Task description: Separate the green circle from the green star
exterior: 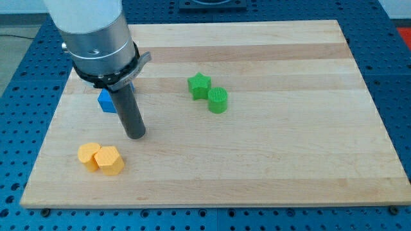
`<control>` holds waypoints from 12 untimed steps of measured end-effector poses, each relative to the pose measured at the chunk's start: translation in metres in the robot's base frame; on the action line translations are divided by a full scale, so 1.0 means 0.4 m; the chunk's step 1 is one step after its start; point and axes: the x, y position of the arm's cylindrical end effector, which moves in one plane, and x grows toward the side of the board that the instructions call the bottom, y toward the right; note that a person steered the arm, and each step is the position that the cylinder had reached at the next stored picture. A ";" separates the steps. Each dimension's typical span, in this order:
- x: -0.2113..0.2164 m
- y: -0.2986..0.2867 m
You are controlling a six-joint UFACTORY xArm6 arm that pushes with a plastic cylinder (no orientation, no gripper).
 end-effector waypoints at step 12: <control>-0.087 0.596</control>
